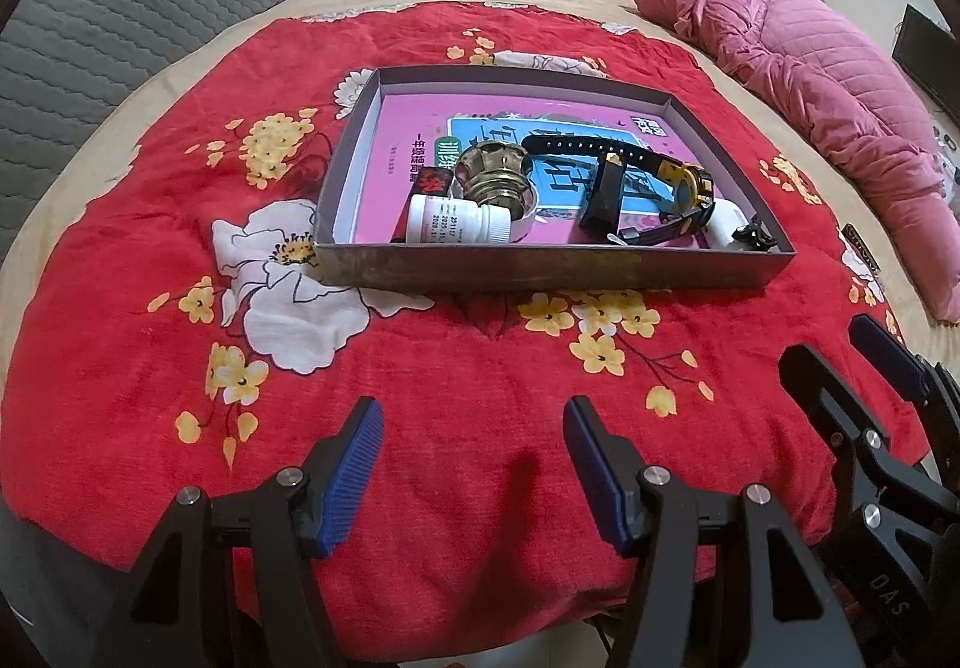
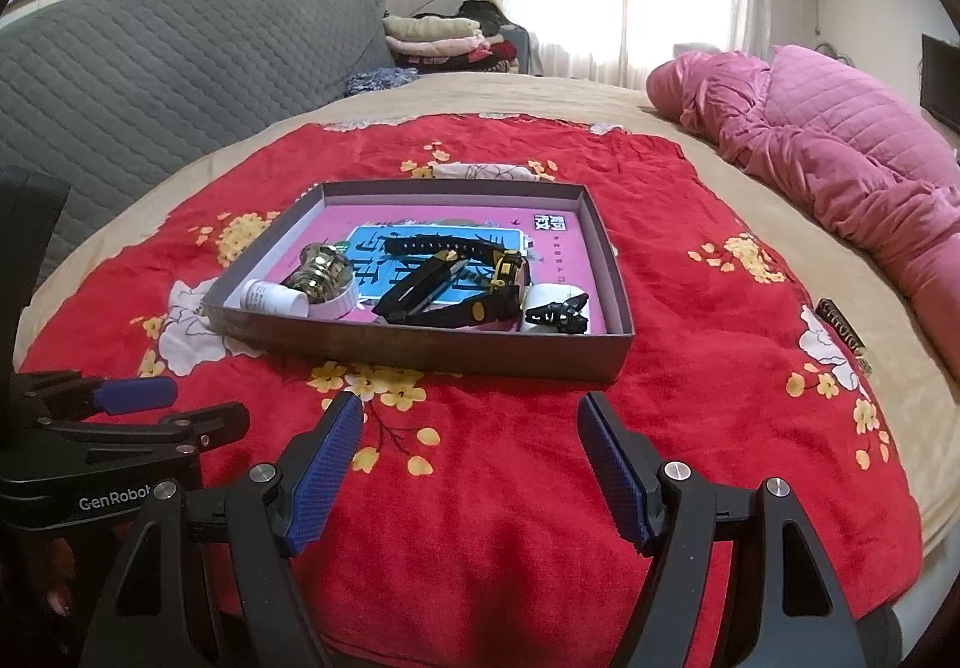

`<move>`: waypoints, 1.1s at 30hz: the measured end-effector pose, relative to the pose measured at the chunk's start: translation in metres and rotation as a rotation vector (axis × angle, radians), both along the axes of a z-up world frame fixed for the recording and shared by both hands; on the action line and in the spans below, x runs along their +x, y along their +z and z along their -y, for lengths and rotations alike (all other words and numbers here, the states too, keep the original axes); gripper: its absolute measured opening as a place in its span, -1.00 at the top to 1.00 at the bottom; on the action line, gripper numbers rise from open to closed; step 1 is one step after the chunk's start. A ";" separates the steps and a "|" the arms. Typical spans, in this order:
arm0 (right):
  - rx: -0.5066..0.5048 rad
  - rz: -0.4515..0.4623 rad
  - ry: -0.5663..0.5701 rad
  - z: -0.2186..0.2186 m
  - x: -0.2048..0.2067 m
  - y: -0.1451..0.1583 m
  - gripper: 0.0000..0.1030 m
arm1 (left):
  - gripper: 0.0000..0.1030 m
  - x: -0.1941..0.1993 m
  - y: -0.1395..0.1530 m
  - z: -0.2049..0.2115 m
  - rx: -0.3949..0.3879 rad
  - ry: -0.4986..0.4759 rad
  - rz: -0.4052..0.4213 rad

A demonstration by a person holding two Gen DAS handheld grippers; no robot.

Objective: Organize rigid objects

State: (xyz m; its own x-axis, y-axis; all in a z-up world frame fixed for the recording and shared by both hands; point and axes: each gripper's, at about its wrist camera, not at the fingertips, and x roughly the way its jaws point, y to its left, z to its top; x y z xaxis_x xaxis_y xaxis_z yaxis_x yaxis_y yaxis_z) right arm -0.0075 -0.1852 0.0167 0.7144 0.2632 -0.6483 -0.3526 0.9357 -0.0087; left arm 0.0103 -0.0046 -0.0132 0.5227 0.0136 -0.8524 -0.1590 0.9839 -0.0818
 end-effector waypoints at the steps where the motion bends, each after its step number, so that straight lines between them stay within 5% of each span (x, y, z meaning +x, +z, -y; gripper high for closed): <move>1: 0.000 0.000 0.000 0.000 0.000 0.000 -0.46 | -0.20 0.000 0.000 0.000 0.000 0.001 0.000; 33: 0.004 0.017 -0.004 0.001 -0.001 0.005 -0.46 | -0.20 -0.001 -0.001 -0.005 -0.002 0.008 -0.003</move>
State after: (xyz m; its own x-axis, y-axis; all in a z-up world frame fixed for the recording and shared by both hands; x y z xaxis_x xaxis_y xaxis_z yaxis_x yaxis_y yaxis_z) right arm -0.0086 -0.1863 0.0214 0.7267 0.2629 -0.6347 -0.3486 0.9372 -0.0109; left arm 0.0096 0.0007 -0.0144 0.5202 0.0158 -0.8539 -0.1672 0.9824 -0.0837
